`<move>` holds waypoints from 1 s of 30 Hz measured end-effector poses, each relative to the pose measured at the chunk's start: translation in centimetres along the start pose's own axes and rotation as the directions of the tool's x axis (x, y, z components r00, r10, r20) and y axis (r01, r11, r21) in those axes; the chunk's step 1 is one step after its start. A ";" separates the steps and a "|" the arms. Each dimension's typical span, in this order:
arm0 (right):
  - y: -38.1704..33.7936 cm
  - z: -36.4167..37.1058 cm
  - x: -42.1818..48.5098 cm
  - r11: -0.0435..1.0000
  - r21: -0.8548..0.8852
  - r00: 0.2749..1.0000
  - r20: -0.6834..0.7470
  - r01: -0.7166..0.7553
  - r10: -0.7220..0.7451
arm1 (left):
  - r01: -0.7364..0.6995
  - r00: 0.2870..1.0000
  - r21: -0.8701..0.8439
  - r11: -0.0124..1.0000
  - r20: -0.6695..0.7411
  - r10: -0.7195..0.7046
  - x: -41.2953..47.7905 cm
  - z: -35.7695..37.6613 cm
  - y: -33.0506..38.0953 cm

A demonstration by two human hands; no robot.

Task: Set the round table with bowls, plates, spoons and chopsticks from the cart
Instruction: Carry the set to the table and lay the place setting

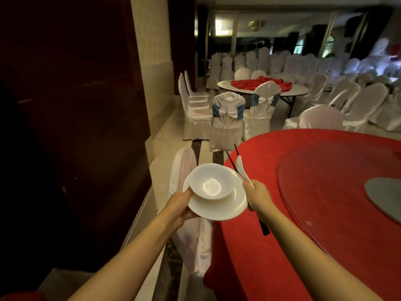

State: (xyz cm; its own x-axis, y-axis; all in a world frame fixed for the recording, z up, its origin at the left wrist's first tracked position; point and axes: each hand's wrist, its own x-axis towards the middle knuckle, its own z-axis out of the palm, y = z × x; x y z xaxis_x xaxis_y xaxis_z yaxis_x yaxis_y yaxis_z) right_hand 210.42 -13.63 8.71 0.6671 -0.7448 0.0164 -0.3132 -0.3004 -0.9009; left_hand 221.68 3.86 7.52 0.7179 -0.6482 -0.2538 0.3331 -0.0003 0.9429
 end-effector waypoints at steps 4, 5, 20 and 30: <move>0.8 1.2 6.1 1.000 0.015 0.995 -0.094 -0.019 0.020 | 0.051 0.996 0.047 0.998 0.065 -0.054 7.6 -0.2 1.4; 0.9 1.5 7.6 0.999 0.026 0.993 -0.119 -0.022 0.025 | 0.061 0.995 0.058 0.996 0.079 -0.066 9.6 -0.3 1.8; 6.1 2.5 18.5 0.952 0.149 0.845 -0.438 -0.267 0.306 | 0.182 0.880 0.378 0.908 0.348 -0.322 31.3 4.7 3.2; 13.0 5.8 20.5 0.825 0.340 0.466 -0.698 -0.452 0.543 | 0.014 0.537 0.760 0.649 0.542 -0.646 44.6 11.5 -0.8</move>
State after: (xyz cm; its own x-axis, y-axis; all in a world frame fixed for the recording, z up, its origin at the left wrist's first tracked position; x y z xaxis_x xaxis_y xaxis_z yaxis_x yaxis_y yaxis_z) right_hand 223.94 -29.36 -5.23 -0.3312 -0.9264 -0.1792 -0.3298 0.2916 -0.8979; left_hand 246.39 -33.78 -2.07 -0.1609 -0.7606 -0.6289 -0.2384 -0.5884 0.7726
